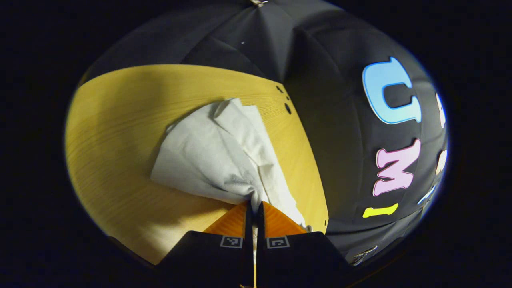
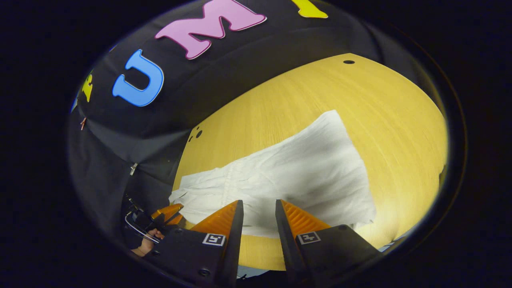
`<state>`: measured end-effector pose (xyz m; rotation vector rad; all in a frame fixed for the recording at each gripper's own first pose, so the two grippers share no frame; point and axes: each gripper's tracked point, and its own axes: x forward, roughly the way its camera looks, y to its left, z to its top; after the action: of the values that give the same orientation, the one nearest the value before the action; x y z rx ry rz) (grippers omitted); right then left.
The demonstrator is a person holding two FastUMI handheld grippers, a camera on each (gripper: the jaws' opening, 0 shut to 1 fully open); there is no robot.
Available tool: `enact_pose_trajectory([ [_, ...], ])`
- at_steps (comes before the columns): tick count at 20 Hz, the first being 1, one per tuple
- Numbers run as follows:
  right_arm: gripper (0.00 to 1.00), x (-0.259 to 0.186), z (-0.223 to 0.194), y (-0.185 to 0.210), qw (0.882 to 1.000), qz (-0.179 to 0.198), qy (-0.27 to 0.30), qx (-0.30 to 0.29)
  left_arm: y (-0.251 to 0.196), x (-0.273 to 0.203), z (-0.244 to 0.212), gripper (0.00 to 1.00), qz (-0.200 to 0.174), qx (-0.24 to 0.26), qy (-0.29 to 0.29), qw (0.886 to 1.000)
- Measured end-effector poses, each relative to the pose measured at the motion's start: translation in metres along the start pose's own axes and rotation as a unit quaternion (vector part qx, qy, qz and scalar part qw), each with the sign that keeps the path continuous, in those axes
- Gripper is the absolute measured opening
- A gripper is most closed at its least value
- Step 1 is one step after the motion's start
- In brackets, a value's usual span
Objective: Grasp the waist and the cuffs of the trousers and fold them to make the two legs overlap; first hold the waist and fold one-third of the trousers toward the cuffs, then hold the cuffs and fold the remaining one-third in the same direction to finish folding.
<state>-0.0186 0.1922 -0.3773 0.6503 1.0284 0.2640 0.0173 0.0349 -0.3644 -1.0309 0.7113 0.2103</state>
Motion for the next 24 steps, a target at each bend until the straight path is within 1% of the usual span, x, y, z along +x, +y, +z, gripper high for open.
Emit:
enact_pose_trajectory([
  [1, 0.50, -0.004, 0.006, -0.010, 1.000, -0.008, -0.007, 0.005, -0.010, -0.003, 0.000, 0.05, -0.005, 0.013, -0.004, 1.000],
  [2, 0.50, -0.009, 0.011, -0.019, 1.000, -0.016, -0.012, 0.011, -0.021, -0.006, 0.001, 0.07, -0.010, 0.025, -0.008, 1.000],
  [4, 0.50, -0.016, 0.019, -0.042, 0.999, -0.032, -0.025, 0.025, -0.040, -0.011, 0.000, 0.07, -0.015, 0.056, -0.015, 0.998],
  [5, 0.50, -0.022, 0.022, -0.055, 0.998, -0.038, -0.029, 0.034, -0.048, -0.012, -0.001, 0.05, -0.015, 0.076, -0.018, 0.997],
  [6, 0.51, -0.028, 0.023, -0.067, 0.998, -0.046, -0.032, 0.042, -0.056, -0.014, -0.003, 0.07, -0.015, 0.100, -0.020, 0.995],
  [9, 0.50, -0.048, 0.025, -0.100, 0.995, -0.069, -0.042, 0.057, -0.084, -0.020, -0.010, 0.07, -0.019, 0.164, -0.020, 0.986],
  [12, 0.50, -0.069, 0.033, -0.134, 0.991, -0.089, -0.058, 0.082, -0.133, -0.021, -0.020, 0.07, -0.062, 0.172, -0.012, 0.983],
  [16, 0.50, -0.094, 0.044, -0.170, 0.983, -0.108, -0.086, 0.121, -0.176, -0.007, -0.046, 0.07, -0.084, 0.210, 0.006, 0.974],
  [17, 0.50, -0.100, 0.048, -0.177, 0.981, -0.112, -0.092, 0.127, -0.185, -0.004, -0.056, 0.10, -0.091, 0.222, 0.013, 0.971],
  [18, 0.51, -0.106, 0.051, -0.184, 0.980, -0.115, -0.099, 0.131, -0.196, -0.002, -0.066, 0.07, -0.098, 0.236, 0.019, 0.967],
  [19, 0.51, -0.110, 0.053, -0.189, 0.978, -0.118, -0.104, 0.136, -0.204, 0.001, -0.079, 0.07, -0.105, 0.251, 0.026, 0.962],
  [22, 0.51, -0.120, 0.058, -0.200, 0.974, -0.123, -0.116, 0.151, -0.226, 0.009, -0.123, 0.07, -0.120, 0.309, 0.059, 0.942],
  [24, 0.51, -0.125, 0.059, -0.208, 0.973, -0.125, -0.119, 0.155, -0.237, 0.019, -0.159, 0.07, -0.127, 0.339, 0.086, 0.928],
])
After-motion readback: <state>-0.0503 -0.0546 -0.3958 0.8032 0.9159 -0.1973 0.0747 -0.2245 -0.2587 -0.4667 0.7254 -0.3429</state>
